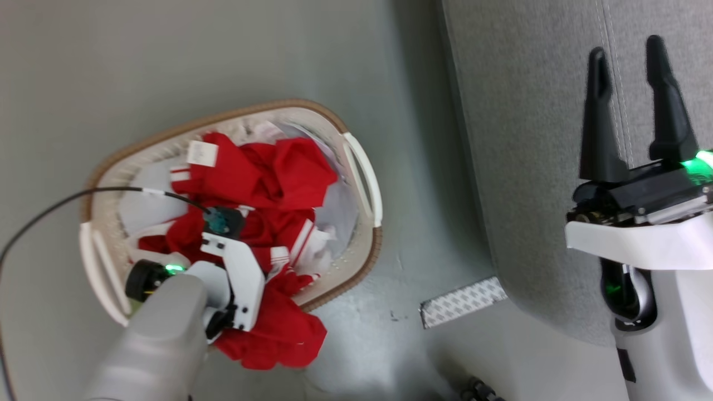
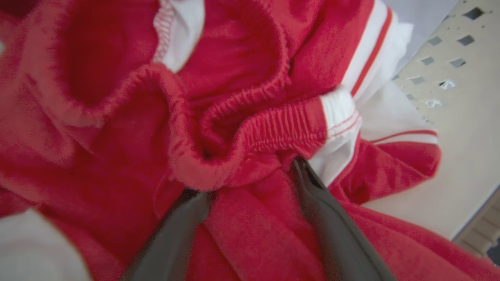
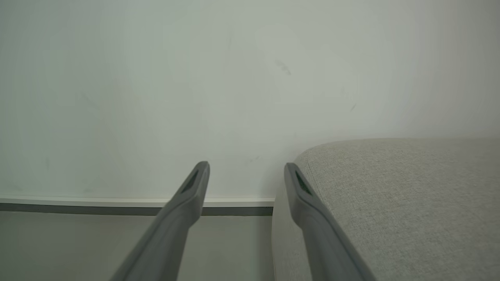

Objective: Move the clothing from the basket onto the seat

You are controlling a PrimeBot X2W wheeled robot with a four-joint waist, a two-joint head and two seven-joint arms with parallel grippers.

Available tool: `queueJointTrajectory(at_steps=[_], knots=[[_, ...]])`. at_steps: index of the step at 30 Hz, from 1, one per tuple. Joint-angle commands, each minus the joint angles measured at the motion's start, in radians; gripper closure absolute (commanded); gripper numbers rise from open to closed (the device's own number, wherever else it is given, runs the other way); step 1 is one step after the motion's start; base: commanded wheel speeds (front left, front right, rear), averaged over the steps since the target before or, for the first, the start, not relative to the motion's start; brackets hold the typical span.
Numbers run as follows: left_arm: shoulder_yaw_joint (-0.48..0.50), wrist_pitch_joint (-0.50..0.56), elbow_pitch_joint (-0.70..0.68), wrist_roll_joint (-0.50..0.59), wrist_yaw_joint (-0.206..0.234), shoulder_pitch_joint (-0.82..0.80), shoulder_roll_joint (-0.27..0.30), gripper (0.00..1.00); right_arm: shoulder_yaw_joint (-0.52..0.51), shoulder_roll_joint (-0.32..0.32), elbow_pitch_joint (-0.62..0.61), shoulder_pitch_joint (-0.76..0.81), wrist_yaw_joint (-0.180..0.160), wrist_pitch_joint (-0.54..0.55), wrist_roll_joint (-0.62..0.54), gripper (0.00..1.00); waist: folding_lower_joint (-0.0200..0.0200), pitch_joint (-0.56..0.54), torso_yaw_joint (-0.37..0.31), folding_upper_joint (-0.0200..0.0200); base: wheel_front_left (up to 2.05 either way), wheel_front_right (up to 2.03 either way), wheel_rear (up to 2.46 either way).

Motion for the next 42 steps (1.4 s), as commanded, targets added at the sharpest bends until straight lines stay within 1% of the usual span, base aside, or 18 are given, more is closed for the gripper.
queueJointTrajectory(at_steps=[1, 6, 9, 10, 11, 12, 13, 17, 23, 28, 33, 38, 42], knots=[[-0.009, 0.008, 0.005, -0.014, 0.002, -0.009, 0.018, 0.00, 0.011, 0.001, -0.005, -0.015, -0.002, 0.000, 0.006, 0.00, -0.0001, 0.030, -0.026, 0.0000, 0.00, 0.00, 0.00], [-0.041, 0.036, 0.015, -0.055, 0.002, -0.034, 0.054, 0.00, 0.018, 0.001, -0.006, -0.018, -0.002, 0.000, 0.023, 0.00, -0.0001, 0.057, -0.049, 0.0000, 0.00, 0.00, 0.00], [-0.053, 0.046, 0.019, -0.077, 0.002, -0.044, 0.060, 0.00, 0.023, 0.001, -0.004, -0.019, -0.002, 0.000, 0.030, 0.00, -0.0001, 0.061, -0.058, 0.0000, 0.00, 0.00, 0.00], [-0.057, 0.046, 0.020, -0.084, 0.002, -0.046, 0.061, 0.06, 0.024, 0.001, -0.003, -0.019, -0.002, 0.000, 0.032, 0.00, -0.0001, 0.061, -0.060, 0.0000, 0.00, 0.00, 0.00], [-0.062, 0.047, 0.020, -0.093, 0.002, -0.046, 0.062, 0.60, 0.024, 0.001, -0.002, -0.019, -0.002, 0.000, 0.033, 0.00, -0.0001, 0.060, -0.062, 0.0000, 0.00, 0.00, 0.00], [-0.069, 0.048, 0.018, -0.100, 0.002, -0.045, 0.062, 0.94, 0.022, 0.001, 0.000, -0.018, -0.002, 0.000, 0.033, 0.00, -0.0001, 0.057, -0.062, 0.0000, 0.00, 0.00, 0.00], [-0.079, 0.050, 0.013, -0.107, 0.002, -0.044, 0.062, 1.00, 0.021, 0.001, 0.001, -0.017, -0.002, 0.000, 0.032, 0.00, -0.0001, 0.054, -0.062, 0.0000, 0.00, 0.00, 0.00], [-0.112, 0.046, -0.004, -0.132, 0.002, -0.031, 0.067, 1.00, 0.016, 0.001, 0.010, -0.007, -0.002, 0.000, 0.024, 0.00, -0.0001, 0.033, -0.054, 0.0000, 0.00, 0.00, 0.00], [-0.142, -0.004, -0.022, -0.183, 0.002, -0.009, 0.060, 1.00, 0.009, 0.000, 0.016, -0.002, -0.002, 0.000, 0.015, 0.00, -0.0001, -0.032, -0.033, 0.0000, 0.00, 0.00, 0.00], [-0.175, -0.061, -0.046, -0.230, 0.002, 0.032, 0.033, 1.00, -0.011, 0.000, 0.029, 0.033, -0.002, 0.001, -0.012, 0.00, -0.0001, -0.137, 0.007, 0.0000, 0.00, 0.00, 0.00], [-0.217, -0.117, -0.084, -0.276, 0.002, 0.076, 0.003, 1.00, -0.032, -0.001, 0.049, 0.072, -0.002, 0.000, -0.047, 0.00, -0.0001, -0.253, 0.064, 0.0000, 0.00, 0.00, 0.00], [-0.261, -0.173, -0.131, -0.329, 0.002, 0.110, -0.015, 1.00, -0.043, -0.026, 0.063, 0.108, -0.002, 0.001, -0.054, 0.00, -0.0001, -0.356, 0.119, 0.0000, 0.00, 0.00, 0.00], [-0.288, -0.221, -0.160, -0.374, 0.002, 0.133, -0.019, 1.00, -0.046, -0.047, 0.072, 0.135, -0.002, 0.001, -0.055, 0.00, -0.0001, -0.431, 0.151, 0.0000, 0.00, 0.00, 0.00]])
